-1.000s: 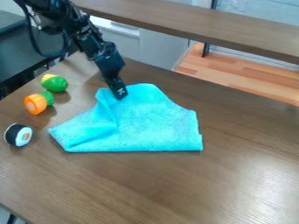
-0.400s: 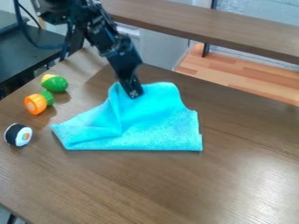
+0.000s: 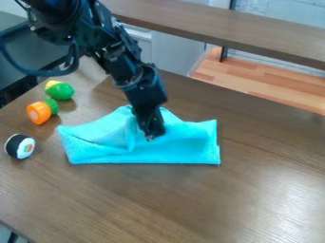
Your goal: Unfold the cloth from top left to bottom right
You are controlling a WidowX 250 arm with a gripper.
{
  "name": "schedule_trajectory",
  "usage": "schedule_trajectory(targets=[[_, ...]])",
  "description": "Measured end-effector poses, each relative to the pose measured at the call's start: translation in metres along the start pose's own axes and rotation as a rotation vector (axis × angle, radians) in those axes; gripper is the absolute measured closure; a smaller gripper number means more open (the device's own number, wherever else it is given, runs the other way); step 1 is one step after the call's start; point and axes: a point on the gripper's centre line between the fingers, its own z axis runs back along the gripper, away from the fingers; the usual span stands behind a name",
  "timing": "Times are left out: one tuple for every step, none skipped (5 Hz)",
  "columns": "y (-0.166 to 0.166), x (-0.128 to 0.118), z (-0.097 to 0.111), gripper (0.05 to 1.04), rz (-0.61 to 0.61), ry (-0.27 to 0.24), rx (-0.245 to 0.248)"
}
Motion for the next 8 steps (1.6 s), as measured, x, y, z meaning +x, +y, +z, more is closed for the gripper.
schedule_trajectory(targets=[[-0.026,0.005,0.011,1.024,-0.034,-0.021,0.008],[-0.048,0.007,0.013,1.024,-0.068,-0.012,0.017],[-0.064,0.006,0.014,1.024,-0.084,-0.009,0.02],[-0.082,0.009,0.017,1.024,-0.097,-0.011,-0.007],[-0.093,0.015,0.022,1.024,-0.102,-0.018,-0.026],[-0.104,0.014,0.02,1.024,-0.111,-0.015,-0.052],[-0.112,0.01,0.017,1.009,-0.102,-0.001,-0.085],[-0.127,0.002,0.009,0.862,-0.063,0.046,-0.212]])
